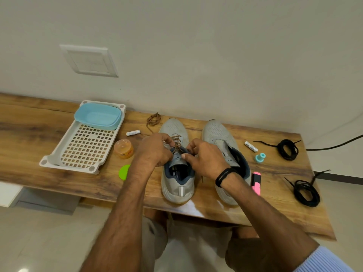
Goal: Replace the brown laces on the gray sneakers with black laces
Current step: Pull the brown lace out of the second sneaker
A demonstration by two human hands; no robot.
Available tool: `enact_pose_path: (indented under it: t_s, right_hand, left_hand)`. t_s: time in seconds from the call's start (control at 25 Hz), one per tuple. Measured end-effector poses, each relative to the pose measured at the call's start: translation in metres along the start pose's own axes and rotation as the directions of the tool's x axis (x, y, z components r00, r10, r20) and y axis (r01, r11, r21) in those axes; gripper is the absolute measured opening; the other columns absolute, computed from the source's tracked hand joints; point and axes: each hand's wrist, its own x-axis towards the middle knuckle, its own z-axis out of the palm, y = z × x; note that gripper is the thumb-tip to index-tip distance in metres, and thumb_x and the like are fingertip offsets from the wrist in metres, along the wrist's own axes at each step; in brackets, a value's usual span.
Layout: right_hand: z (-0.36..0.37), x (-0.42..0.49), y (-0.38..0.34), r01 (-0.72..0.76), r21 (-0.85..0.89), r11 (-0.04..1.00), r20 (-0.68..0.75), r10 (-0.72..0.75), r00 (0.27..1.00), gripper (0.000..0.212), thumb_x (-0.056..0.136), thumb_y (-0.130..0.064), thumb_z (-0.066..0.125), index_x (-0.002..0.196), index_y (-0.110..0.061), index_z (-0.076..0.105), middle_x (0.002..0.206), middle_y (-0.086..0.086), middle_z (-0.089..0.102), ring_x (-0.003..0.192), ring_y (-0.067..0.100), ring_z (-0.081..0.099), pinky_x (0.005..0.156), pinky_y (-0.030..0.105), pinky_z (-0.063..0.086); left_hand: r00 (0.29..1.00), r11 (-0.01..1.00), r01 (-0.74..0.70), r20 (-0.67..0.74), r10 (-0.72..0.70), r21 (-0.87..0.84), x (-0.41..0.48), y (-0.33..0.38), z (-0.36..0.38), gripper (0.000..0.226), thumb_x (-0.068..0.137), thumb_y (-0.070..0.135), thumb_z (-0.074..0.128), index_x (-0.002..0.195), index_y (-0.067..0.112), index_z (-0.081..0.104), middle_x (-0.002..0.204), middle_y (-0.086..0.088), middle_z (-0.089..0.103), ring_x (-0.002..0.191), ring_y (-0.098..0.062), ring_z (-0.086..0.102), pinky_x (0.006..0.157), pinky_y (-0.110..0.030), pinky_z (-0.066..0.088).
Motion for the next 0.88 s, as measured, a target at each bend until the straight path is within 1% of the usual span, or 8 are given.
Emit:
enact_pose_path:
  t_s: [0.08, 0.16, 0.24, 0.44, 0.56, 0.72, 0.8, 0.88]
  right_hand:
    - [0.0, -0.001, -0.001, 0.025, -0.074, 0.997, -0.035, -0.028, 0.999, 0.026, 0.09, -0.039, 0.065, 0.109, -0.023, 0.056, 0.099, -0.003, 0.064, 0.09, 0.018, 0.061, 0.07, 0.029, 0.047]
    - [0.002, -0.001, -0.002, 0.056, -0.138, 0.989, -0.073, -0.066, 0.995, 0.034, 0.09, -0.038, 0.065, 0.118, -0.023, 0.053, 0.112, 0.001, 0.059, 0.098, 0.021, 0.059, 0.081, 0.034, 0.049]
    - [0.004, 0.0, -0.003, 0.071, -0.13, 0.989, -0.083, -0.082, 0.993, 0.038, 0.089, -0.038, 0.066, 0.121, -0.023, 0.053, 0.116, 0.002, 0.053, 0.1, 0.021, 0.057, 0.084, 0.034, 0.048]
    - [0.005, 0.008, -0.001, 0.083, -0.1, 0.992, -0.077, -0.091, 0.993, 0.018, 0.083, -0.036, 0.071, 0.095, -0.023, 0.063, 0.083, -0.006, 0.062, 0.076, 0.013, 0.059, 0.063, 0.026, 0.046]
    - [0.005, 0.007, 0.0, 0.08, -0.056, 0.995, -0.058, -0.084, 0.995, 0.02, 0.082, -0.039, 0.072, 0.093, -0.026, 0.063, 0.079, -0.01, 0.063, 0.072, 0.008, 0.059, 0.062, 0.023, 0.047]
    - [0.004, 0.01, -0.001, 0.172, 0.091, 0.981, -0.129, -0.16, 0.979, 0.015, 0.09, -0.038, 0.065, 0.097, -0.026, 0.067, 0.088, -0.013, 0.066, 0.079, 0.002, 0.059, 0.071, 0.023, 0.051]
    - [0.003, 0.017, -0.001, 0.25, 0.026, 0.968, -0.178, -0.241, 0.954, 0.014, 0.092, -0.032, 0.062, 0.101, -0.025, 0.069, 0.093, -0.008, 0.066, 0.083, 0.006, 0.057, 0.076, 0.029, 0.051]
    - [0.002, 0.024, -0.005, 0.325, -0.06, 0.944, -0.104, -0.33, 0.938, 0.017, 0.093, -0.03, 0.061, 0.105, -0.024, 0.072, 0.097, -0.001, 0.066, 0.089, 0.013, 0.057, 0.08, 0.031, 0.048]
  left_hand:
    - [1.0, 1.0, -0.02, 0.011, 0.02, 0.02, -0.001, 0.002, 0.001, 0.032, 0.073, 0.005, 0.075, 0.084, 0.033, 0.064, 0.1, -0.005, 0.069, 0.09, -0.028, 0.068, 0.077, -0.041, 0.061]
    - [0.998, 0.997, -0.063, 0.02, 0.062, 0.054, -0.002, 0.002, 0.003, 0.034, 0.078, 0.005, 0.073, 0.095, 0.032, 0.063, 0.101, -0.002, 0.064, 0.094, -0.029, 0.066, 0.075, -0.034, 0.056]
    - [0.996, 0.993, -0.087, 0.0, 0.087, 0.082, -0.004, 0.004, 0.004, 0.033, 0.081, 0.007, 0.072, 0.106, 0.026, 0.062, 0.101, -0.001, 0.059, 0.099, -0.027, 0.062, 0.077, -0.033, 0.052]
    - [0.998, 0.996, -0.062, -0.015, 0.063, 0.065, -0.004, 0.006, 0.004, 0.022, 0.082, 0.009, 0.073, 0.097, 0.023, 0.064, 0.102, -0.002, 0.062, 0.099, -0.024, 0.063, 0.084, -0.033, 0.055]
    - [0.998, 0.998, -0.06, -0.001, 0.06, 0.026, -0.002, 0.006, 0.004, 0.025, 0.079, 0.005, 0.076, 0.09, 0.024, 0.064, 0.105, -0.006, 0.065, 0.099, -0.025, 0.065, 0.084, -0.038, 0.057]
    - [0.999, 0.999, -0.031, 0.02, 0.032, -0.039, 0.0, 0.003, 0.0, 0.039, 0.071, 0.003, 0.081, 0.096, 0.025, 0.061, 0.101, -0.004, 0.068, 0.095, -0.021, 0.065, 0.08, -0.035, 0.057]
    - [1.0, 0.999, -0.008, 0.023, 0.009, -0.052, -0.001, 0.0, -0.002, 0.052, 0.069, 0.004, 0.084, 0.106, 0.024, 0.054, 0.101, -0.002, 0.067, 0.096, -0.019, 0.064, 0.086, -0.038, 0.056]
    - [1.0, 0.998, 0.011, 0.016, -0.01, -0.059, -0.002, -0.001, -0.004, 0.067, 0.065, 0.008, 0.088, 0.115, 0.021, 0.046, 0.104, -0.002, 0.066, 0.1, -0.02, 0.062, 0.09, -0.04, 0.054]
